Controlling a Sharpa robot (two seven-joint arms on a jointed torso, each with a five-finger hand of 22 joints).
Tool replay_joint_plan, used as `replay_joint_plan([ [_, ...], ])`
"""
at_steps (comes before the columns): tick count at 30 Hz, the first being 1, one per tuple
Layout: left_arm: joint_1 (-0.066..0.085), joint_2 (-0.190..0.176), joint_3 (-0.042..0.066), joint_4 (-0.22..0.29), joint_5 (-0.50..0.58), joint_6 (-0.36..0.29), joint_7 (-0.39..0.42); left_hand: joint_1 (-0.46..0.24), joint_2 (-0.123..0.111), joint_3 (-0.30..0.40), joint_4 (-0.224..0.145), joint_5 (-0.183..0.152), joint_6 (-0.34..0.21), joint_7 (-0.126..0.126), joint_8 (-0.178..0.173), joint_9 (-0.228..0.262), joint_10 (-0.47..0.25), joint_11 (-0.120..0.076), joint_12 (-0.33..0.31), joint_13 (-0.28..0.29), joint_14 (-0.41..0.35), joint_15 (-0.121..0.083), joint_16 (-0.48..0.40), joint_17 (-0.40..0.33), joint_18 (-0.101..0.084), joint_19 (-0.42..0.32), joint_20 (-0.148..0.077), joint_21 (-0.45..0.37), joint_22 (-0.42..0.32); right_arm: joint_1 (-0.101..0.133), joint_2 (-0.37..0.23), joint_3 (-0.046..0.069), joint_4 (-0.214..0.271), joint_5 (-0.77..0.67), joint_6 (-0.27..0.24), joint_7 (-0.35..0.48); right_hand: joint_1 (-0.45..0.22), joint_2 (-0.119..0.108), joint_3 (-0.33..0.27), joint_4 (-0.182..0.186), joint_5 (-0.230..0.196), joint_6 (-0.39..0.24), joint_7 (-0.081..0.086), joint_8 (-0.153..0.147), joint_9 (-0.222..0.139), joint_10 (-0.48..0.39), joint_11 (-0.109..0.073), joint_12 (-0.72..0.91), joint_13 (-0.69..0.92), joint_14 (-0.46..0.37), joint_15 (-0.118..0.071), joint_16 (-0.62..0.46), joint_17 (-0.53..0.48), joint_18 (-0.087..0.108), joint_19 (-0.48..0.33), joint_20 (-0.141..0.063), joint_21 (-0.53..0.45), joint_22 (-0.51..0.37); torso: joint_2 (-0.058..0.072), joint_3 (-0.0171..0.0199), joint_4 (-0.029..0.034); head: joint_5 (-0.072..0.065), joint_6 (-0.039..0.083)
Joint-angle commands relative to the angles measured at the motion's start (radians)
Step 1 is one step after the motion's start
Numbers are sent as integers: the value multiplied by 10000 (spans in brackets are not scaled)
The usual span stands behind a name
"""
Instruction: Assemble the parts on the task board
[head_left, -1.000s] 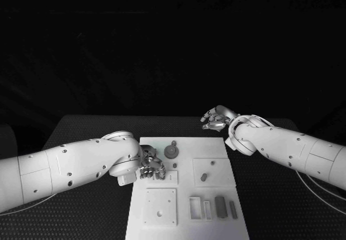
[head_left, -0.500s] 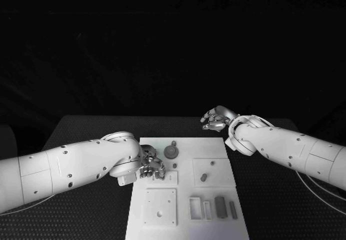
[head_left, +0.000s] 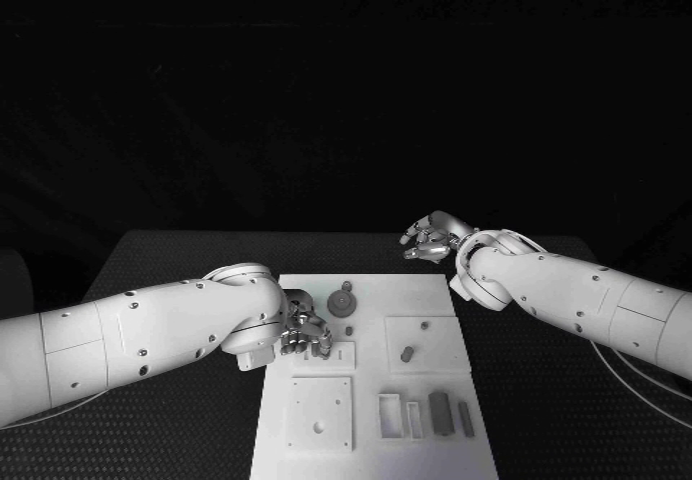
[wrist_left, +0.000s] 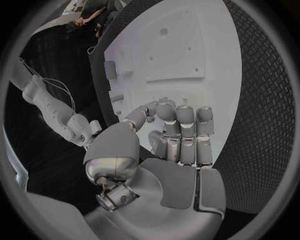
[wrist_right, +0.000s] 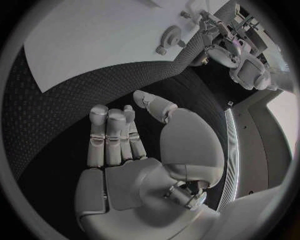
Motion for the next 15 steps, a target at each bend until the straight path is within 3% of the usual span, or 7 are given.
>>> replay_joint_plan([
  [1, 24, 36, 0, 40, -119, 132, 36, -2, 76, 86, -51, -1, 1068, -993, 46, -6, -343, -411, 40, 10, -24, -470, 74, -13, 80, 77, -1331, 33, 128, 2, 8, 4, 15, 0, 136, 66, 70, 11, 69, 0, 44, -82, 165, 21, -17, 0, -23, 10, -9, -76, 6, -12, -14, 314, 5, 14, -63, 9, -2, -5, 1, -8, -8],
  [15, 24, 39, 0, 68, -119, 396, 11, -26, 61, 105, -55, 43, 1141, -1021, 38, 39, -347, -438, 100, 8, -25, -481, 158, -92, 82, 65, -1356, 93, 113, 1, 6, 4, 27, -1, 150, 63, 65, 15, 73, -3, 67, -83, 165, 21, -18, -1, -23, 17, -18, -75, 6, -9, -17, 314, 7, 16, -62, 11, -1, -9, 3, 1, -41],
])
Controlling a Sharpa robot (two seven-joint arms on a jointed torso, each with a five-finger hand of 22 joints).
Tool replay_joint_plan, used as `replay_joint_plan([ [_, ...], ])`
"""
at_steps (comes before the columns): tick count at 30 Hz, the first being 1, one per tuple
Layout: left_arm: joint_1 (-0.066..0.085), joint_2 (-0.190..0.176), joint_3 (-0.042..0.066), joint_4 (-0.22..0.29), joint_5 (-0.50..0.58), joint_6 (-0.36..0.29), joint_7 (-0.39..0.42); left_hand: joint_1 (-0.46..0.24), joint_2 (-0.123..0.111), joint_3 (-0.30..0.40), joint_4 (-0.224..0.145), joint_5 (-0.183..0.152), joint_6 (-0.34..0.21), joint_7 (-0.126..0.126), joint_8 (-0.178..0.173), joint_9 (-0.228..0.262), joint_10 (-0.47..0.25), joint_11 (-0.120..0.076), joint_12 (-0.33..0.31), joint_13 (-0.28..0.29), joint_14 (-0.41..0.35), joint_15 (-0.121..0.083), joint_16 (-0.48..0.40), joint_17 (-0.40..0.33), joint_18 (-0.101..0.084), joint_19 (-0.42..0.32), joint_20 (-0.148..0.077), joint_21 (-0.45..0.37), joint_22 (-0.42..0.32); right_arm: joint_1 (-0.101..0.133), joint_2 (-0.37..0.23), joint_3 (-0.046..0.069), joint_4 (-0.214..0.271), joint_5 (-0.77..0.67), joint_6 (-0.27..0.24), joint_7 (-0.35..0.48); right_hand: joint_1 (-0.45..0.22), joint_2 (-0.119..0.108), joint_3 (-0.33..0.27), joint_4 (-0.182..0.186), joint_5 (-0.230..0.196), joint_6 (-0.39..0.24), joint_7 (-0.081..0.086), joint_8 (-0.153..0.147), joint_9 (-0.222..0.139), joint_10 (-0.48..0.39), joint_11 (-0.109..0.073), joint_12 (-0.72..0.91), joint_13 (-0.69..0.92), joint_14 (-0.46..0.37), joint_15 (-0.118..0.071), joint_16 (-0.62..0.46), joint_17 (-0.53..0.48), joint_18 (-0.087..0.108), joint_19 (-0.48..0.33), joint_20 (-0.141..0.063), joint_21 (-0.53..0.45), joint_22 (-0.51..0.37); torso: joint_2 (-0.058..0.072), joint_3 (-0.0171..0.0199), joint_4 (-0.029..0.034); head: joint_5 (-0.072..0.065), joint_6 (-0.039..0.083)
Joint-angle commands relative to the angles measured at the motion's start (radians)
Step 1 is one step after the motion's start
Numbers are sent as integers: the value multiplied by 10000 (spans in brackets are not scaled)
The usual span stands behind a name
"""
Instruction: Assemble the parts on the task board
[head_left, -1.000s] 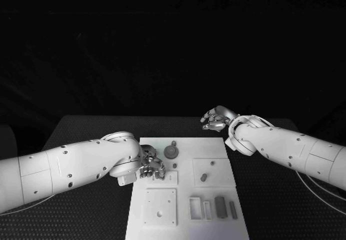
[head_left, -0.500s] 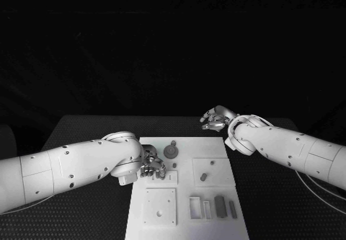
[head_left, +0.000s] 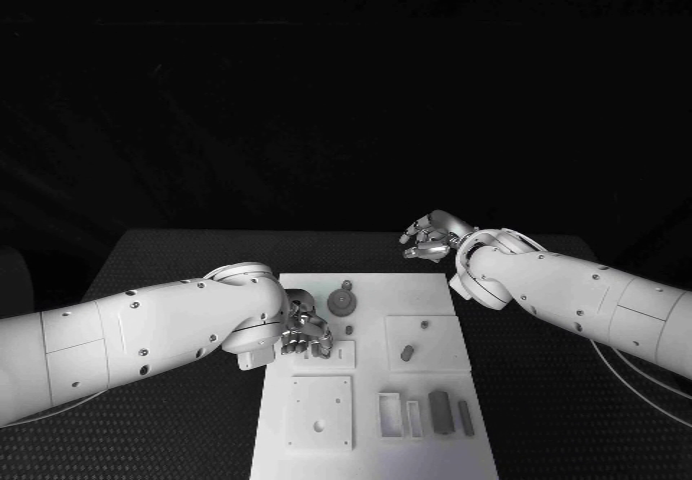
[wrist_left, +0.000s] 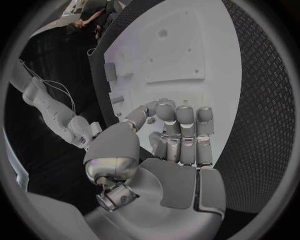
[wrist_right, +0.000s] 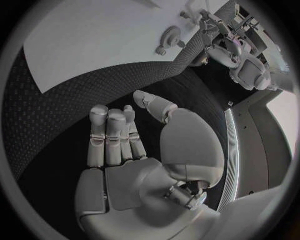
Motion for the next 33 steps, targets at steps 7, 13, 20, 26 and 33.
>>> replay_joint_plan([
  [7, 24, 15, 0, 9, -73, 289, -1, -19, 44, 123, -54, 131, 1162, -1030, 14, 56, -353, -448, 78, 4, -51, -463, 68, -49, 80, 51, -1363, 75, 100, -2, 21, 3, 7, -1, 139, 68, 65, 18, 76, -6, 78, -84, 162, 21, -10, -2, -23, 21, -22, -74, 6, -7, -10, 314, 11, 14, -63, 12, 0, 2, 1, 3, -21],
  [13, 23, 28, 0, 3, -307, 221, 19, -19, 41, 131, -53, 142, 1172, -1033, 10, 65, -357, -451, 86, 1, -55, -463, 83, -67, 79, 44, -1366, 86, 97, -5, 25, 3, 5, -1, 152, 74, 63, 21, 79, -7, 89, -84, 163, 21, -10, -2, -22, 24, -27, -73, 7, -5, -11, 314, 12, 15, -63, 13, 2, 1, 2, 12, -29],
  [20, 22, 29, 0, -6, -313, 106, 68, -25, 45, 133, -51, 144, 1175, -1033, 6, 71, -360, -452, 90, -2, -59, -463, 90, -80, 77, 40, -1367, 93, 95, -9, 32, 3, -3, -1, 151, 75, 61, 25, 81, -8, 98, -85, 163, 21, -11, -3, -22, 27, -30, -73, 7, -4, -13, 314, 13, 16, -63, 14, -2, -2, -4, 12, -22],
  [26, 19, -2, 1, 80, -388, 91, 108, -30, 54, 136, -50, 146, 1176, -1033, 0, 76, -366, -451, 93, -5, -64, -461, 97, -94, 76, 35, -1367, 99, 92, -14, 42, 3, 0, -1, 157, 78, 58, 27, 82, -8, 106, -85, 163, 21, -11, -3, -22, 30, -33, -74, 7, -3, -14, 314, 14, 16, -63, 15, -1, -3, -2, 0, -31],
  [33, 19, -7, 1, 78, -470, 56, 109, -38, 63, 139, -51, 146, 1179, -1033, -6, 83, -368, -451, 98, -9, -68, -460, 107, -110, 73, 29, -1368, 106, 88, -14, 35, 3, 7, -1, 162, 74, 59, 35, 91, -13, 142, -85, 163, 21, -12, -4, -22, 37, -41, -73, 7, 0, -17, 314, 15, 17, -64, 17, 1, -7, 1, -1, -49],
])
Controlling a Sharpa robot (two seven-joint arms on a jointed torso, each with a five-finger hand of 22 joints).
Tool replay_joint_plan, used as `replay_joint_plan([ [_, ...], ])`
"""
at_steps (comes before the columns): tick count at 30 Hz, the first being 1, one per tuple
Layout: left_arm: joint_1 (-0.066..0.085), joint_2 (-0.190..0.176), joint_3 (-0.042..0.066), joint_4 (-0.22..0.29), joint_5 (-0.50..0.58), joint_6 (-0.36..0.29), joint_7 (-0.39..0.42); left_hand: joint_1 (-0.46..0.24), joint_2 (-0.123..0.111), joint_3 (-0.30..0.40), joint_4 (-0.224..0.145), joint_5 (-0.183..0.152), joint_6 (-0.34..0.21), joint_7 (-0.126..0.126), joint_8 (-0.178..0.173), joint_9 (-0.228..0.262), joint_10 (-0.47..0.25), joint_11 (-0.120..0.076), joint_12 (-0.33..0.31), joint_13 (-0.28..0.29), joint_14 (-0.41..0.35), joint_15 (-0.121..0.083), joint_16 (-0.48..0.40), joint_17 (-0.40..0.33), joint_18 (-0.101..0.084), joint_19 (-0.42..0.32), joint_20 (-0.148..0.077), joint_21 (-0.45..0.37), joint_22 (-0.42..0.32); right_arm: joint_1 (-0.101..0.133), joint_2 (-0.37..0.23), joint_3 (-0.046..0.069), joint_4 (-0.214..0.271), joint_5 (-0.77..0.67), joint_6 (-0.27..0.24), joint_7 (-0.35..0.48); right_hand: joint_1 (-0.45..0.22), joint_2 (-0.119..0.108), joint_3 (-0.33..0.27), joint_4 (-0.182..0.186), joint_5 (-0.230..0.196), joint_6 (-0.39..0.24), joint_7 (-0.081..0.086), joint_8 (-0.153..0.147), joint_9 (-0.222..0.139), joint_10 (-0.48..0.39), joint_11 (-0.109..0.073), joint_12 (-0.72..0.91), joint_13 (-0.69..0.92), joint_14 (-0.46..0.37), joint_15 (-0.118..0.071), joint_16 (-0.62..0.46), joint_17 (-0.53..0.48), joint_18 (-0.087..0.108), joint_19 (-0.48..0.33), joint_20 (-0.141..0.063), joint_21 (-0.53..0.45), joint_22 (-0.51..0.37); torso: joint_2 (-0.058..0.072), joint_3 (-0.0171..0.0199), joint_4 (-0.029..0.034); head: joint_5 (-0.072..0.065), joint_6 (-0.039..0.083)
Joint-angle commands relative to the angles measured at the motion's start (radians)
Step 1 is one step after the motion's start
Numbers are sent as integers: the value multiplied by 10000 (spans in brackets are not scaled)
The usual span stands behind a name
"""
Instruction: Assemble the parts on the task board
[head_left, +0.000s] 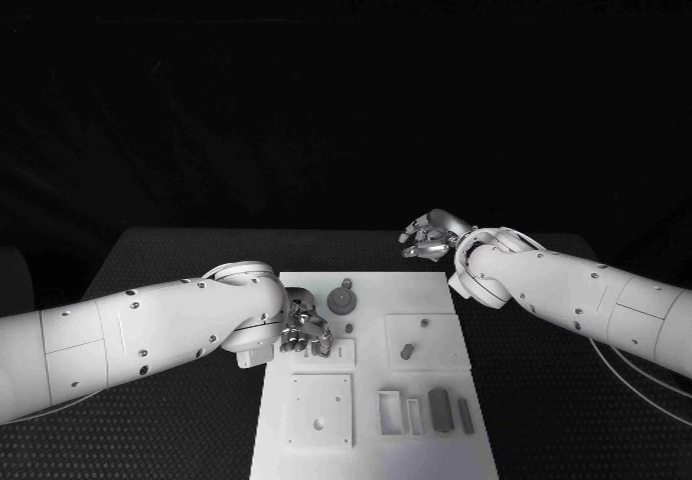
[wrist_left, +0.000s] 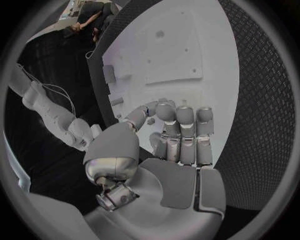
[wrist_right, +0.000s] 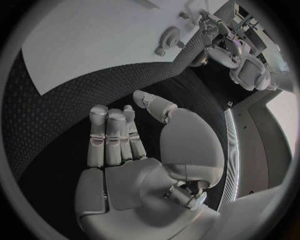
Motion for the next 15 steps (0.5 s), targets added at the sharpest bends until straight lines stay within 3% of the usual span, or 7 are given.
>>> replay_joint_plan([
  [1, 17, 6, -1, 27, -198, -41, 90, 21, 132, 41, -3, 69, 1178, -1032, 27, 25, -387, -432, 59, -5, -71, -457, 40, -17, 73, 28, -1369, 68, 92, -4, 2, 4, 13, -2, 125, 73, 59, 35, 64, 14, 67, -101, 146, 21, -14, -4, -22, 37, -9, -73, 7, 0, -11, 314, 32, -1, -65, 16, 2, -3, 2, -3, 0],
  [15, 14, 36, -1, 0, -260, -103, 115, 13, 152, 48, -3, 50, 1178, -1033, 14, 36, -394, -433, 66, -12, -77, -456, 56, -45, 71, 19, -1372, 81, 85, -5, 17, 4, 18, -9, 143, 73, 69, 50, 82, -6, 148, -101, 145, 22, -16, -5, -23, 53, -28, -72, 6, 8, -18, 314, 37, -1, -65, 22, -1, 0, -4, -1, -18],
])
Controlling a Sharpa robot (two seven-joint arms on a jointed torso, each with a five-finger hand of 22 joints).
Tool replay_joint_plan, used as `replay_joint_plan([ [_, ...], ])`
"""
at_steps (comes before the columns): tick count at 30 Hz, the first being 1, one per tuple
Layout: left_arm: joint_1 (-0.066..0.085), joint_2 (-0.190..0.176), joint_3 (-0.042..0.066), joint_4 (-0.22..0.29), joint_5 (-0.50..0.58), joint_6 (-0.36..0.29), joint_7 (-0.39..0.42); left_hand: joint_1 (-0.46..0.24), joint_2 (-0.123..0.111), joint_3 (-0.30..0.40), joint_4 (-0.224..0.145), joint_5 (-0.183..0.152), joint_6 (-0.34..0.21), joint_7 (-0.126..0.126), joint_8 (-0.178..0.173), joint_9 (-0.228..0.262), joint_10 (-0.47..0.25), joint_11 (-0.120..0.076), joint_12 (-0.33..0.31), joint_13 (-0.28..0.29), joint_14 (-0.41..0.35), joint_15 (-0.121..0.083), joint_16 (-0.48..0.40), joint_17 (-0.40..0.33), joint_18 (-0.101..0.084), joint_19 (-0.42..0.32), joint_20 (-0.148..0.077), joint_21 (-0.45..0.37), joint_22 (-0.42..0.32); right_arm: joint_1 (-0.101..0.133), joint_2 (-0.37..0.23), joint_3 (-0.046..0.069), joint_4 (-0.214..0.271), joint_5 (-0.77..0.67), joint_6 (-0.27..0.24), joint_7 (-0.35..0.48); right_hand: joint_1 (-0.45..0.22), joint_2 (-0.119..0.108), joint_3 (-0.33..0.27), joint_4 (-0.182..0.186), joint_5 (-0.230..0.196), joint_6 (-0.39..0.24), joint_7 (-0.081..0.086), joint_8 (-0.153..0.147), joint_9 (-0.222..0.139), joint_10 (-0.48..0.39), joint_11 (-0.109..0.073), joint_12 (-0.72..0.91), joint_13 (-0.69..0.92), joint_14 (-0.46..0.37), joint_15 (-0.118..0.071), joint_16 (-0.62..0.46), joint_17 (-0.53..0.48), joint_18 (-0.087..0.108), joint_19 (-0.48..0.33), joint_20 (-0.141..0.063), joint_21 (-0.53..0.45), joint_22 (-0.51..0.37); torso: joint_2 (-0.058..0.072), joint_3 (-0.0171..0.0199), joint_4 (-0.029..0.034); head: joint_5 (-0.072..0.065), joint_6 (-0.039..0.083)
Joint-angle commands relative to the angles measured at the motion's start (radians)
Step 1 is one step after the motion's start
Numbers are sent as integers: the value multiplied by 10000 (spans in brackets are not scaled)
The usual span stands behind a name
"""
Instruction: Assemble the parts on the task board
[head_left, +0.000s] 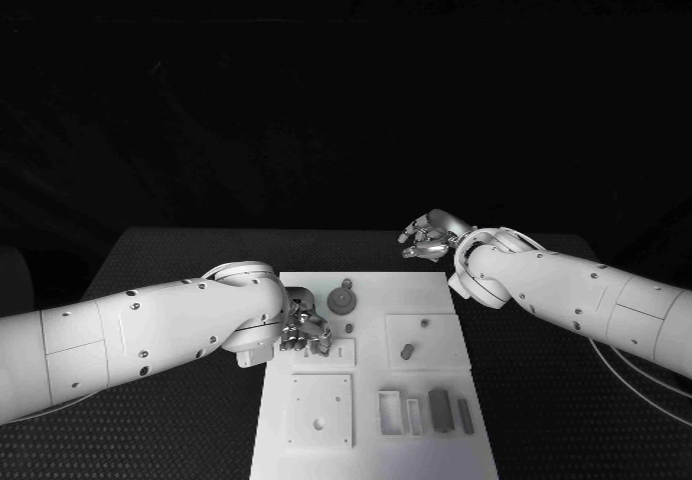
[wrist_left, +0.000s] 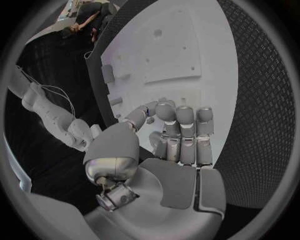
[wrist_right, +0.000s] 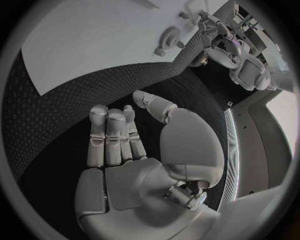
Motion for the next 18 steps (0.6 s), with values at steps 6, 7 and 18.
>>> replay_joint_plan([
  [6, 14, 25, 1, 12, -83, -65, 111, 11, 155, 54, 1, 11, 1178, -1032, 12, 21, -393, -435, 69, -13, -79, -455, 62, -23, 70, 18, -1373, 47, 84, -4, 0, 4, 20, -10, 139, 67, 72, 52, 85, -11, 66, -74, 152, 22, -17, -5, -23, 56, -17, -72, 6, 9, -17, 314, 39, -3, -65, 14, -3, 6, -1, 0, -23],
  [7, 14, 25, 1, 11, -83, -29, 110, 11, 155, 54, 0, 10, 1178, -1032, 11, 21, -393, -436, 69, -13, -79, -455, 63, -24, 70, 17, -1373, 47, 84, -4, 1, 4, 20, -10, 140, 67, 72, 52, 85, -11, 66, -74, 152, 22, -17, -5, -23, 56, -17, -72, 6, 9, -17, 314, 39, -3, -65, 14, 0, 5, -2, -3, -22],
  [18, 7, 84, 1, -32, -118, 129, 72, 4, 144, 53, 0, 4, 1180, -1033, 6, 27, -394, -435, 75, -15, -81, -457, 72, -39, 69, 14, -1375, 56, 81, -4, -12, 4, 55, -11, 157, 63, 67, 53, 84, -13, 78, -75, 152, 22, -17, -5, -23, 60, -21, -72, 7, 11, -19, 314, 40, -2, -65, 16, 0, 7, -4, -4, -51],
])
